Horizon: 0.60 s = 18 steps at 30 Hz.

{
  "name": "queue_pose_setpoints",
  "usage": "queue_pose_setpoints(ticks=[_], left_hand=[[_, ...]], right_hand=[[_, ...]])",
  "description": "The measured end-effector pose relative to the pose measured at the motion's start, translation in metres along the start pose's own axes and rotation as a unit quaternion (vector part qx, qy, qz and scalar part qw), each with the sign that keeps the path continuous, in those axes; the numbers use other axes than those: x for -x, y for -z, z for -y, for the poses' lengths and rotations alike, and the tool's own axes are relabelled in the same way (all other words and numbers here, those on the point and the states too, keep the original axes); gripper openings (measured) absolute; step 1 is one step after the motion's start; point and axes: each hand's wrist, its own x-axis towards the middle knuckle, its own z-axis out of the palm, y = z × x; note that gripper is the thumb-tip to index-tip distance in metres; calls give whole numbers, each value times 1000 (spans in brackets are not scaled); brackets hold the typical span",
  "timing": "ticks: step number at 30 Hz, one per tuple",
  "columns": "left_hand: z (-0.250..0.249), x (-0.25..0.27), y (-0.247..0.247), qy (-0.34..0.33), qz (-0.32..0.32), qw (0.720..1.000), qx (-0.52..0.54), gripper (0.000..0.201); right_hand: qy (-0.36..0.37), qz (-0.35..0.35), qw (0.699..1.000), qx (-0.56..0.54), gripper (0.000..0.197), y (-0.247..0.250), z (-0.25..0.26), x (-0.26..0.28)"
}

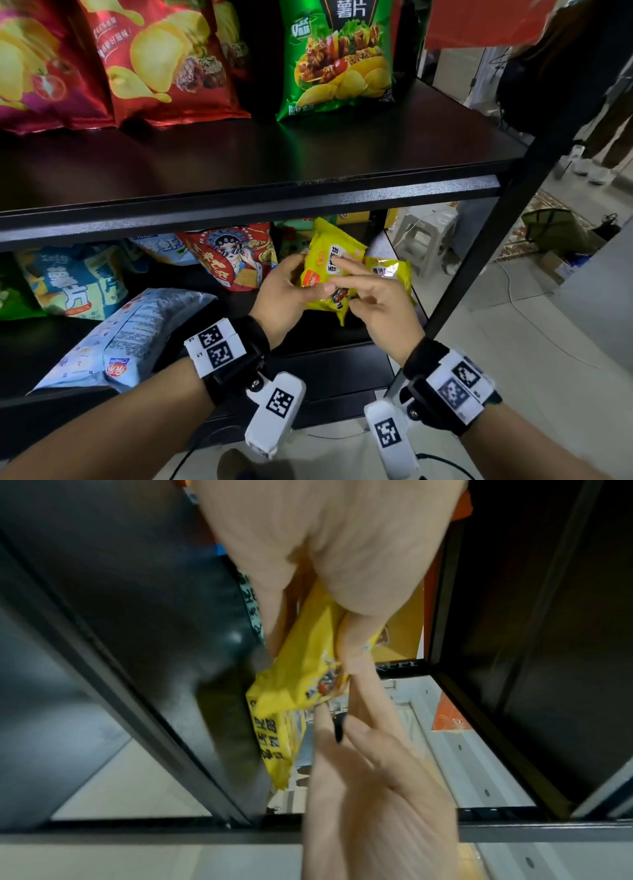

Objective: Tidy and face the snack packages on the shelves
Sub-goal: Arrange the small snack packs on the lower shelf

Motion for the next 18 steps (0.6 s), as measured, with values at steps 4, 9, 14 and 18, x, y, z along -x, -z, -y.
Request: queue_pose_setpoints(ticks=[4, 9, 14, 18], left_hand=[[-1, -8, 19, -45, -10, 986, -163, 54], [-8, -10, 22, -91, 51, 964, -243, 57], [-23, -18, 10, -74, 125, 964, -224, 47], [-39, -58, -3, -108, 64, 963, -238, 18]], right_hand=[[-21, -119, 992, 40, 51, 9, -6, 2], [-114, -62, 987, 94, 86, 21, -3, -6], [-140, -51, 989, 1, 45, 26, -13, -6], [-171, -86, 981, 39, 42, 31, -29, 1]])
